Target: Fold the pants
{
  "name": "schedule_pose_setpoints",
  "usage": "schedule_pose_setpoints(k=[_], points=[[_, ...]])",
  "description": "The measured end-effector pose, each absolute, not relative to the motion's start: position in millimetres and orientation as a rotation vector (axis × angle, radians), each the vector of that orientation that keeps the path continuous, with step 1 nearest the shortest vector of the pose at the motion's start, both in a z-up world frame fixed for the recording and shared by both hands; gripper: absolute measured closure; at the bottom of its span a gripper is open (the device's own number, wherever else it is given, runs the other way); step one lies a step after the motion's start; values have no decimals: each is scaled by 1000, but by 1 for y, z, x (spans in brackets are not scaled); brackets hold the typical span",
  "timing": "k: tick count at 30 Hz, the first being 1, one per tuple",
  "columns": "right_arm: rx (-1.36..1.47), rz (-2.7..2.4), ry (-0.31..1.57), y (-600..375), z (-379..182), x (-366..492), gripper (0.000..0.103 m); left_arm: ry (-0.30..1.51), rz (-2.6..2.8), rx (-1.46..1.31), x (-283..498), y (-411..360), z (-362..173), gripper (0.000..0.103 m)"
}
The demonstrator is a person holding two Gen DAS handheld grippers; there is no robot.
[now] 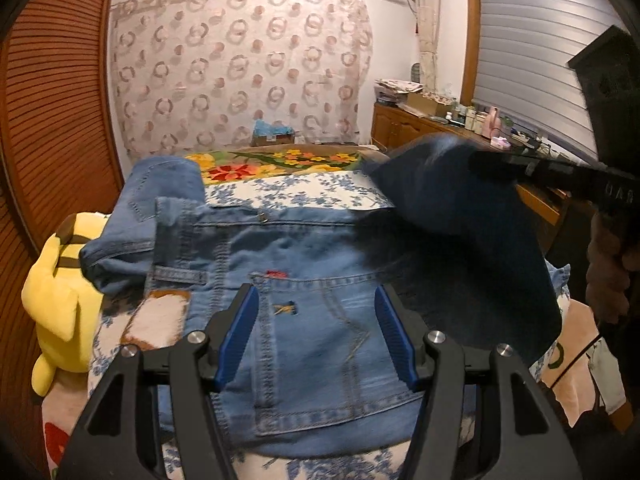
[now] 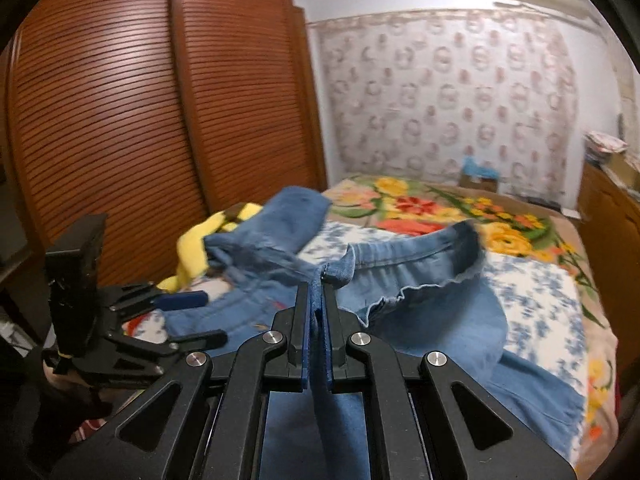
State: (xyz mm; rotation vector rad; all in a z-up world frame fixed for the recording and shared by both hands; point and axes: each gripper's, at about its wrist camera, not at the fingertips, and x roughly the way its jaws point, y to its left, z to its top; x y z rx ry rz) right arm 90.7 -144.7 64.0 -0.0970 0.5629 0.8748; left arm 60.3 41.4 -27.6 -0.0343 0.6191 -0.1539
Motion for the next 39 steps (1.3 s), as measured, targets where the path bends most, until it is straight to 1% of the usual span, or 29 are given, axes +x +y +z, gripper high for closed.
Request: schedule_pose_setpoints(k=[2,3,5,6,9,14,18,22,27,29,34,39], points=[[-96,896,614,-132,54,96,100,627,-146,-40,60,46,-32,43],[-101,896,638,-127,48,98,97,632,-142,-45,59,49,-35,43],[-117,922,678,-117,37,101,80,644,-134,-57,58,56,-42,43],[-122,925,685,-114,35,102,77,650,-130,-64,58,57,-44,43],[-126,910,694,-114,32,109,75,665,-127,-85,59,64,-51,43],[-171,839,679,-121,32,134,64,689,-158,-103,67,58,-58,43],[-236,765,688,-120,21,165,62,704,-199,-108,75,46,-63,43],[-297,728,713,-116,2,200,56,720,-240,-117,85,33,-67,43],[-303,700,751,-115,-22,240,55,739,-277,-116,95,20,-73,43],[-295,706,762,-115,-28,249,55,746,-298,-119,95,16,-75,51],[-274,744,798,-117,-38,263,55,764,-341,-111,93,4,-83,60],[-265,790,823,-117,-41,262,55,788,-349,-114,96,4,-93,61]])
